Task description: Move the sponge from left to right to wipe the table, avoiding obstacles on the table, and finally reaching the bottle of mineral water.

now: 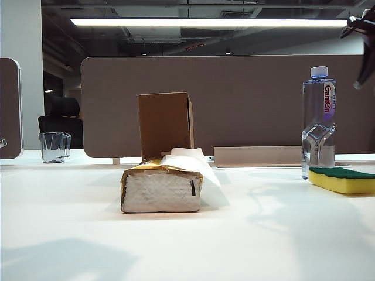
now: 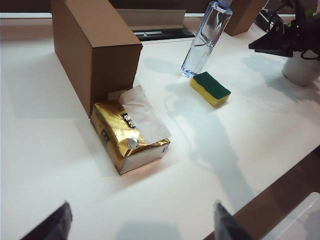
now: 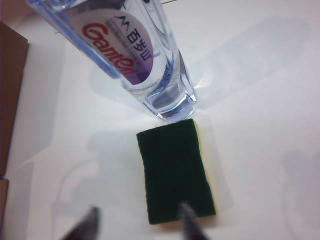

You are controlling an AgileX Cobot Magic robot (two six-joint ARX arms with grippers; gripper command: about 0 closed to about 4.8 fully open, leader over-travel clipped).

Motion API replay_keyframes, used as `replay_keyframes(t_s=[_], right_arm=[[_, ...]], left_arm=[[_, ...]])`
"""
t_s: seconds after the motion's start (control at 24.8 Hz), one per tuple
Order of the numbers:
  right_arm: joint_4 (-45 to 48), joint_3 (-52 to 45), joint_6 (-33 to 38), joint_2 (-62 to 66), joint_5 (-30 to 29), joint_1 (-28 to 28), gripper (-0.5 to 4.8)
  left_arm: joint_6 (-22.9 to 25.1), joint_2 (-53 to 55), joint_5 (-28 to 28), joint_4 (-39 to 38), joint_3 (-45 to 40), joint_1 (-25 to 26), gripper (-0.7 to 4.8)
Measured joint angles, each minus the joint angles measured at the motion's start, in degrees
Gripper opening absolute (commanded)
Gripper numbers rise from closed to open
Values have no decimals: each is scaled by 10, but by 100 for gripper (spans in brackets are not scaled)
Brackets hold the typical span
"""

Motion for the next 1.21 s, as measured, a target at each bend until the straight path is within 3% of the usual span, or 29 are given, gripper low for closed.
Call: replay_keyframes(t_s=[0.6,0.81,0.93,1.05,1.21], right_arm=[[-80,0,3,-82,-12,0,189],[-94,0,-2,-109,-14,0,189],[-98,0,-19,-134,-26,1,189],[-98,0,-43,-166,-35,1,189],[-91,-20,-54,-217,-36,1,188]], left_arm=[[30,0,-38,49,0,0,367],[57,0,-112,49,0,0,365],[97,0,-193,49,0,0,361],[121,0,-256,64,0,0,310],[141,0,-304,75,0,2,308]])
